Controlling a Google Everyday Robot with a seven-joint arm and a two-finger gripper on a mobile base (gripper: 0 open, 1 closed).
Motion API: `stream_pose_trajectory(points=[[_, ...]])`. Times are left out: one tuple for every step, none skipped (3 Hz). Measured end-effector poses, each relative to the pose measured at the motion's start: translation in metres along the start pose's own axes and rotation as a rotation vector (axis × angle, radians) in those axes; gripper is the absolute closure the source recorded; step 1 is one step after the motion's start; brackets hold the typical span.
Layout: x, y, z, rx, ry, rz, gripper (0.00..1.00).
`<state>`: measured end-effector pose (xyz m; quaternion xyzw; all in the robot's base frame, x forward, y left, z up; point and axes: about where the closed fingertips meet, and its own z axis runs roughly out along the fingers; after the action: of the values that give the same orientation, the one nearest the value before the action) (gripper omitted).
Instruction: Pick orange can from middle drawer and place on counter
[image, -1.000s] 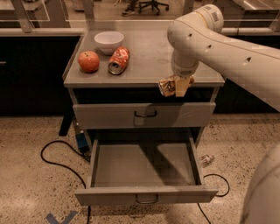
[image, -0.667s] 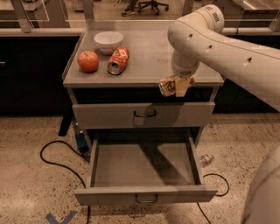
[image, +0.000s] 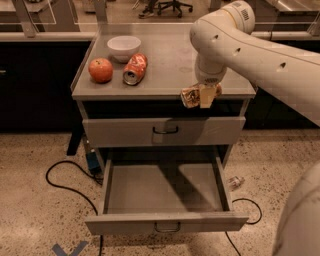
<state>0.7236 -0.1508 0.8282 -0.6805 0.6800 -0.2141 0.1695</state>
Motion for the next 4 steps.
stream_pose_trajectory(points=[[-0.002,-0.001,-0.009,0.015,-0.004,0.006,1.00],[-0.004,-0.027,-0.080,0.109,0.022,0.002,1.00],[-0.003,-0.073,-0.177,0.231,0.029,-0.036,1.00],[-0.003,-0.118,-0.208,0.284,0.001,-0.082,1.00]])
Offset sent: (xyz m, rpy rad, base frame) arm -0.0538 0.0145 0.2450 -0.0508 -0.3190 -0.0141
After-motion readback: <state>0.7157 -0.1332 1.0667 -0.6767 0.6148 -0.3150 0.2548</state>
